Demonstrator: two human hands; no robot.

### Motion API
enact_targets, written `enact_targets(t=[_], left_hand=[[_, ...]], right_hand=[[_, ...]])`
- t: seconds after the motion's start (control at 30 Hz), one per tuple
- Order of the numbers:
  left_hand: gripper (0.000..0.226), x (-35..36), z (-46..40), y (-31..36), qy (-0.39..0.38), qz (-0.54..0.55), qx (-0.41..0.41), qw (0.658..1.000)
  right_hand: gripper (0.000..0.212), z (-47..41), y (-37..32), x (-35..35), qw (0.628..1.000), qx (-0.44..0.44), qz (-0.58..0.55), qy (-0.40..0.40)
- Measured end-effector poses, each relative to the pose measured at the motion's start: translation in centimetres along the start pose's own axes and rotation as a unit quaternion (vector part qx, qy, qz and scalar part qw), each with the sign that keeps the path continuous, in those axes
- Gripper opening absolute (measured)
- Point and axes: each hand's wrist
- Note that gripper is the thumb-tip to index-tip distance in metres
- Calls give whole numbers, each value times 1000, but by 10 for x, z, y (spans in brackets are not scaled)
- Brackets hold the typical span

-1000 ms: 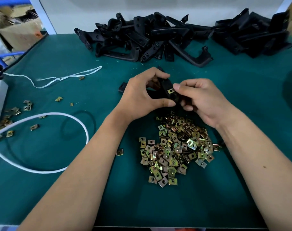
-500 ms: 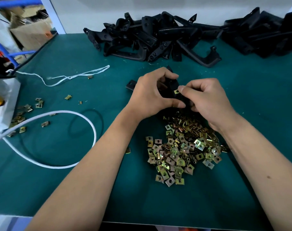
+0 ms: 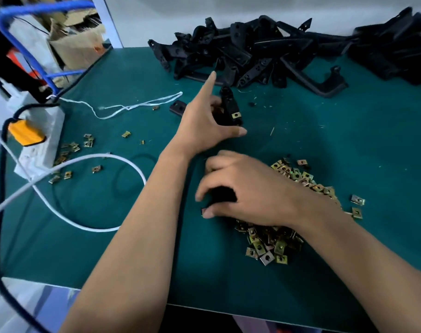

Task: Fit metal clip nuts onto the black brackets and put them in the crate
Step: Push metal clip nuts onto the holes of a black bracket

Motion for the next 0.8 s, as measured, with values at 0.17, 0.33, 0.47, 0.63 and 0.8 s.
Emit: enact_targets(t=[0.17,0.33,0.47,0.63,0.8], left_hand=[[130,1,0,0,-2,17,-8,1000],[123,5,1,2,7,-10,34,999],[121,7,2,3,15,-22,55,998],[121,8,3,4,16,-34,62,997],[121,8,2,6,16,-42,65,997]], right_hand=[[10,2,-3,2,999,22,28,-21],[12,10,-10,3,997,30,61,-28],[13,10,-16,3,995,17,91,-33],[21,8,-17,9,991,-1,133,-20],[18,4,-7,5,993,38,115,-4]])
Point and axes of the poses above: each hand's wrist, its own z-axis away from the middle knuckle, its own x-axis out of the palm, y = z × x, and after that the axes turned 1 degree about z, right-handed
